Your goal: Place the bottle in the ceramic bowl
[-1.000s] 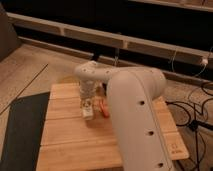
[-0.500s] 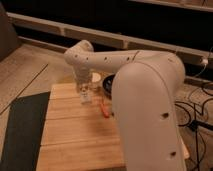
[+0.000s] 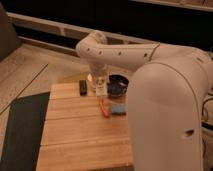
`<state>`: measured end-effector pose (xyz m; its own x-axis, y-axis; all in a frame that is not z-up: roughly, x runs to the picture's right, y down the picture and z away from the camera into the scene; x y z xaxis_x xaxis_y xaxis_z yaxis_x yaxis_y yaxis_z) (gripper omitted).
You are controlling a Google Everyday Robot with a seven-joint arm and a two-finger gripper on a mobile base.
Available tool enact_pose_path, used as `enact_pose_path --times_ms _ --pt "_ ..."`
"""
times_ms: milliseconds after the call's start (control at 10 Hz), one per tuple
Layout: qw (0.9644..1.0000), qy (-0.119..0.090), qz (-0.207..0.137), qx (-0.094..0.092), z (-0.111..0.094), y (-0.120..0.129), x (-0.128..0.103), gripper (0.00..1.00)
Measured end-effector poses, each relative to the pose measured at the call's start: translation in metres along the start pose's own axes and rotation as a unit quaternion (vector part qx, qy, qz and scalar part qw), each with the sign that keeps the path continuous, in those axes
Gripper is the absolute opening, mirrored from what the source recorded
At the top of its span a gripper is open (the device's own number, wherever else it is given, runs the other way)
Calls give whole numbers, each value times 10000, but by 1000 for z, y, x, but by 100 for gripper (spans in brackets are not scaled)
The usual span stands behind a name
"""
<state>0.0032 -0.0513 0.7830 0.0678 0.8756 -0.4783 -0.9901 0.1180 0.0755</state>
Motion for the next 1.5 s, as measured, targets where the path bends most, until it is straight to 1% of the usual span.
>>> enact_pose_path --times_ms 300,400,500,800,900,1300,1400,1500 --pt "9992 57 373 100 18 -53 -22 0" --pt "9988 58 477 96 24 -67 -31 0" --pt "9983 15 577 65 29 -81 -41 0" --pt "9968 -156 784 -70 43 -109 -62 0" --pt "9962 -167 856 -76 46 -116 -64 0" --pt "9962 -176 844 -83 45 -114 -64 0" --pt "9960 -181 867 -74 47 -116 -65 0" --pt "9949 -208 982 -115 50 -115 -71 0"
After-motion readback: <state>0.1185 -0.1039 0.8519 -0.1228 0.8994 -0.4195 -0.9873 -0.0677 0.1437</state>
